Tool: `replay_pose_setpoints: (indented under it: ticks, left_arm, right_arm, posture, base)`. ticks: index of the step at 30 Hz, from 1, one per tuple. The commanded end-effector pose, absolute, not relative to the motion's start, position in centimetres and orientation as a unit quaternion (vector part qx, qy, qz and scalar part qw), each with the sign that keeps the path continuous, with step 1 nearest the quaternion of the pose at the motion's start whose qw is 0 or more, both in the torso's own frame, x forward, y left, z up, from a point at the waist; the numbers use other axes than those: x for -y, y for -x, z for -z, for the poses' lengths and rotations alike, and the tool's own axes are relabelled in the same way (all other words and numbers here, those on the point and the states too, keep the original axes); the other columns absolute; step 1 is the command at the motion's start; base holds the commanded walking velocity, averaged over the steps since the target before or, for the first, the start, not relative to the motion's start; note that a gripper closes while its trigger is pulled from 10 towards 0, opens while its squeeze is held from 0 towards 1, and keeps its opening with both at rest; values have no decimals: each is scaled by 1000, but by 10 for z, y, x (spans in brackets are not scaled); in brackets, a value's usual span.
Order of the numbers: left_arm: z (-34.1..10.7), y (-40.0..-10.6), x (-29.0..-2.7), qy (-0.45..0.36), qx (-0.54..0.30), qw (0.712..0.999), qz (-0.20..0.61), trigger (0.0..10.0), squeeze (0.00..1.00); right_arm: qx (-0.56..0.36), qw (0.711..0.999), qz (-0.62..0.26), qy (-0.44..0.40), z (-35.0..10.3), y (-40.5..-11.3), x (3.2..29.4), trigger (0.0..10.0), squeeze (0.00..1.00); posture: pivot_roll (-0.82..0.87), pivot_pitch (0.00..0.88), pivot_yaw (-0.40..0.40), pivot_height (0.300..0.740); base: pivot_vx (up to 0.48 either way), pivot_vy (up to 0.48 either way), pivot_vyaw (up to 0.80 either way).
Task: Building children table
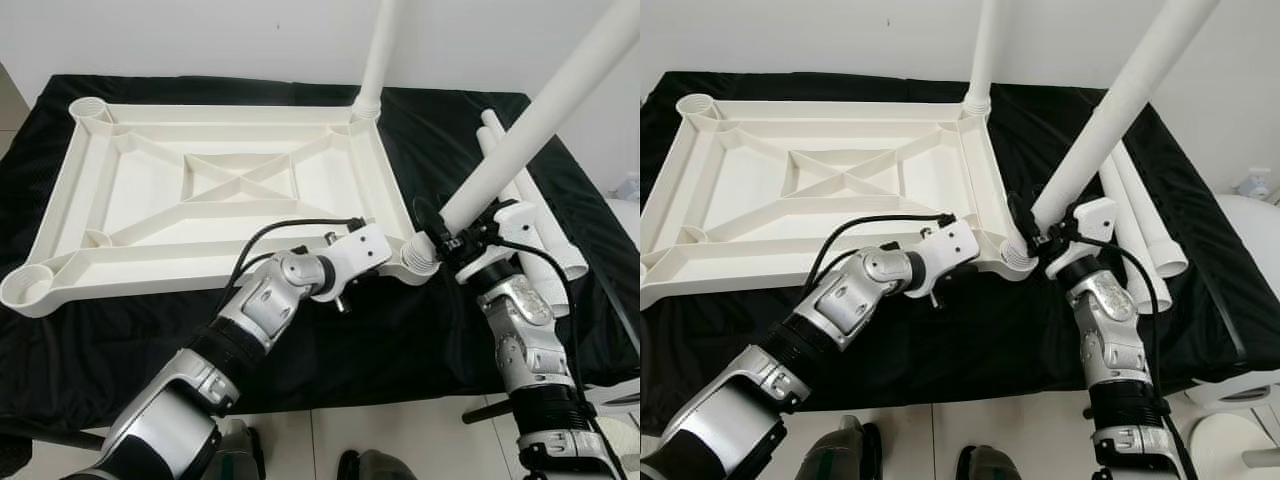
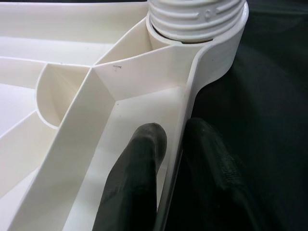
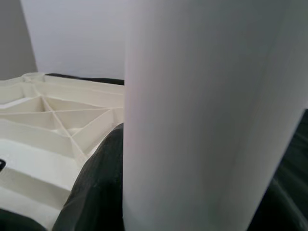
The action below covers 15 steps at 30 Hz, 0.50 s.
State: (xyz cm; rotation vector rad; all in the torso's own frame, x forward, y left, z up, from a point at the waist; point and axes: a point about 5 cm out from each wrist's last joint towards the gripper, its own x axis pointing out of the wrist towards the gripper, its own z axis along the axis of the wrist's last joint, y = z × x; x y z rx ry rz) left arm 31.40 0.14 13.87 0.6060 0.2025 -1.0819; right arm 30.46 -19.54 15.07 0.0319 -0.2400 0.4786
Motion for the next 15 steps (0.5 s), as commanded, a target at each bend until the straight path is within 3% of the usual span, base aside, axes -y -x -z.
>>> replay_pose_setpoints:
  ticks: [1, 15]
  left_arm:
    - [-164, -316, 3, -296, -38, 814, 499, 10000, 0]
    - [-164, -316, 2, -295, -39, 815, 498, 10000, 0]
  right_arm:
    - [-8, 980, -201, -10, -98, -292, 217, 10000, 0]
    - [-30, 983, -174, 42, -104, -306, 217, 10000, 0]
  posture:
    - [8, 86, -6, 740]
    - [9, 89, -7, 740]
  base:
    - [0, 0, 0]
    - [0, 0, 0]
